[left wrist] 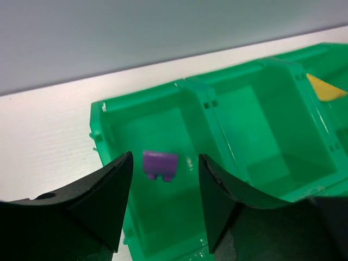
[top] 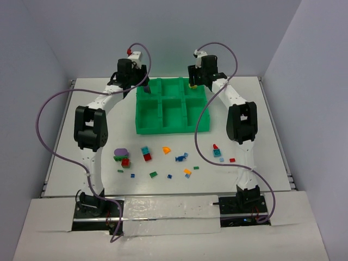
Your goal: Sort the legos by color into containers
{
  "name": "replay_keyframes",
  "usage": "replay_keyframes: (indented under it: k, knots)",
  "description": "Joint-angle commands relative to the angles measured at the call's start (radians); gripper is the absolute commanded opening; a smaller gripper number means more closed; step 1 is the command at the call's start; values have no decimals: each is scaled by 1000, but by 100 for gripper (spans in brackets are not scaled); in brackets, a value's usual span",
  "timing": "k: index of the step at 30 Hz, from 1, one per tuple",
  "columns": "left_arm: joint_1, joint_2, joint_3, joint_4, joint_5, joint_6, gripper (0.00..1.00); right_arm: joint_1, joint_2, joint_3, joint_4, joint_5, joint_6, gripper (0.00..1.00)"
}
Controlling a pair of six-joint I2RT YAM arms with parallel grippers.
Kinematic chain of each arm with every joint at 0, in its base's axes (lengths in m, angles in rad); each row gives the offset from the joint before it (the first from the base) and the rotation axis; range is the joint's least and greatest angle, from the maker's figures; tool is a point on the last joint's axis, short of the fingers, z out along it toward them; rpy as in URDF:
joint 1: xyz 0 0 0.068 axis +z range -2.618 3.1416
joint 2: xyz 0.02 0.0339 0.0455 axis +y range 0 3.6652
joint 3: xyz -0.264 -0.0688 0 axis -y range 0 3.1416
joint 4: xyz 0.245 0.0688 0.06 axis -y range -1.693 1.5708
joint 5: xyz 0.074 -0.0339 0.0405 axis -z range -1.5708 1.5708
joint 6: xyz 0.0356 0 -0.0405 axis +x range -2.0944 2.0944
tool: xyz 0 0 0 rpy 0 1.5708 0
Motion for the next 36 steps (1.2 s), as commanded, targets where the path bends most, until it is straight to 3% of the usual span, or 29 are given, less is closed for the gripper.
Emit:
replay_keyframes:
  k: [1,8,11,13,16,18,19,24,28,36]
  knots:
    - [-3,-29,69,-19,11,9,67,6,-12,45,38,-10,9,71]
    - [23,-188,3,-87,106,16,73,8,-160,16,18,-82,43,82]
    - [58,-299,-71,-131,218,45,79,8,-231,-11,-2,-131,40,94]
    - [118,-373,-98,-233,381,94,79,6,-298,-41,-18,-164,20,100]
    - [232,-468,-171,-417,580,314,80,6,-386,-130,-70,-204,-5,100]
    - [256,-521,-213,-538,634,447,80,6,-454,-186,-91,-234,-21,100]
    - [256,-581,-253,-676,628,566,80,6,-488,-230,-104,-255,-27,100]
    - [256,-777,-573,-915,557,996,80,7,-593,-417,-137,-312,-17,100]
    - [256,-846,-736,-991,537,1174,79,6,-647,-501,-144,-338,0,100]
    - [211,-891,-852,-797,355,752,82,8,-729,-593,-162,-336,9,100]
